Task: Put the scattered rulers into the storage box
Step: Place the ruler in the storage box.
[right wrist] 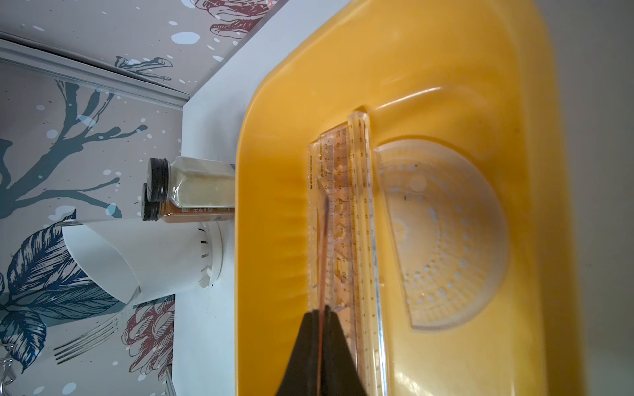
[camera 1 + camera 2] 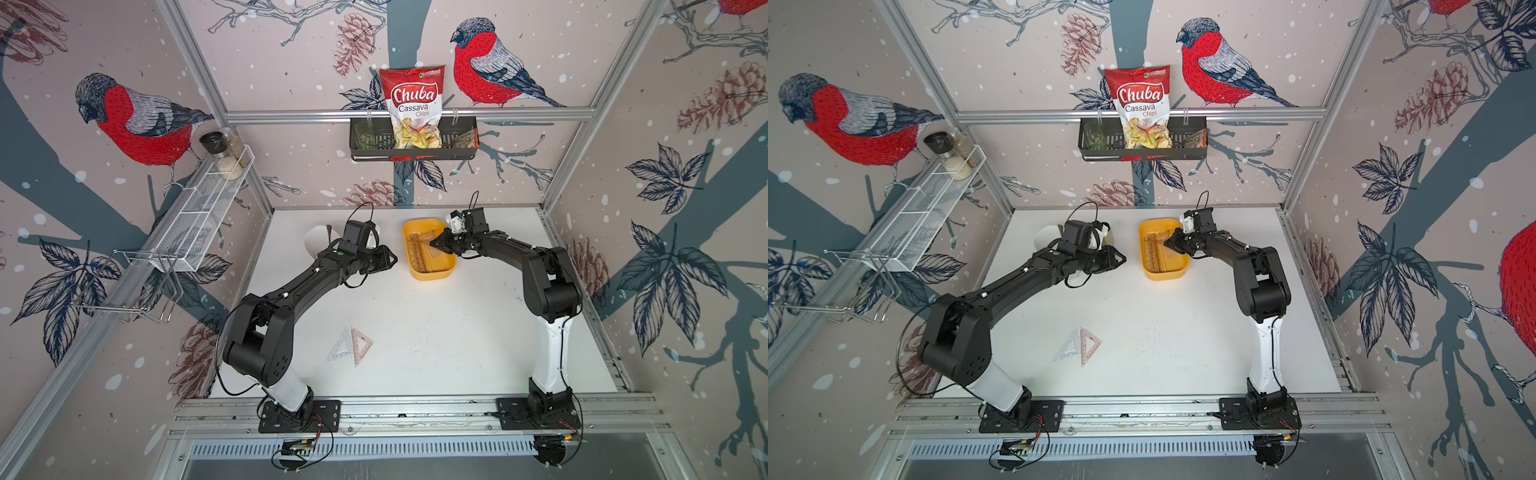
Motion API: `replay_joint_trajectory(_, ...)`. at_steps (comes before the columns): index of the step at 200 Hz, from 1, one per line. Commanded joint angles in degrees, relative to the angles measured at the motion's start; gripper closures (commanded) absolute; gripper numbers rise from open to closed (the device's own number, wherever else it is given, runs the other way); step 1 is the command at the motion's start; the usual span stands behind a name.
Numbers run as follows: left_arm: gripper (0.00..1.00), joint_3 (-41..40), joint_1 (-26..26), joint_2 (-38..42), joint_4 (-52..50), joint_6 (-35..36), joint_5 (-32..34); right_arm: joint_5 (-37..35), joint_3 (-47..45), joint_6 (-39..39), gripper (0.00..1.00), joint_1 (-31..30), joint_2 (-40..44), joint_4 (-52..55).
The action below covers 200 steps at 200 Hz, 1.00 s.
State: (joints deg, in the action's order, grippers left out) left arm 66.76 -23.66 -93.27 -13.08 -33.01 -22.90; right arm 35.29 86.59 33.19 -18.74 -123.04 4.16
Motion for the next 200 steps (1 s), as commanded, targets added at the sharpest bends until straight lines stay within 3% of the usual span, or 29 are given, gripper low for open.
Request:
replay_joint_trajectory(1,0.61,-0.43,0.70,-0.17,0.64,0.92,-1.43,0.75,1.57,-0.71,0.96,-0.41,-1.10,1.55)
replay_joint_trajectory(40,0.61,-1.15,1.12,-0.04,1.30,0.70,-2.03,0.35,3.28,-0.89,0.91,-0.34,-2.24,3.30)
replay_joint_trajectory(89,0.61,-1.63,1.77,0.11,1.94,0.51,-2.87,-0.34,4.12,-0.49,0.70,0.36,-2.40,5.88)
replay_joint_trajectory(124,0.61,-1.87,2.51,0.40,2.36,0.31,-3.58,-1.67,2.47,-1.00,0.60,0.50,-0.59,7.79)
replay_joint_trajectory(200,0.61,-2.40,3.01,1.98,2.23,-0.11,-3.26,-3.21,-4.32,-1.42,0.54,0.64,7.29,8.91)
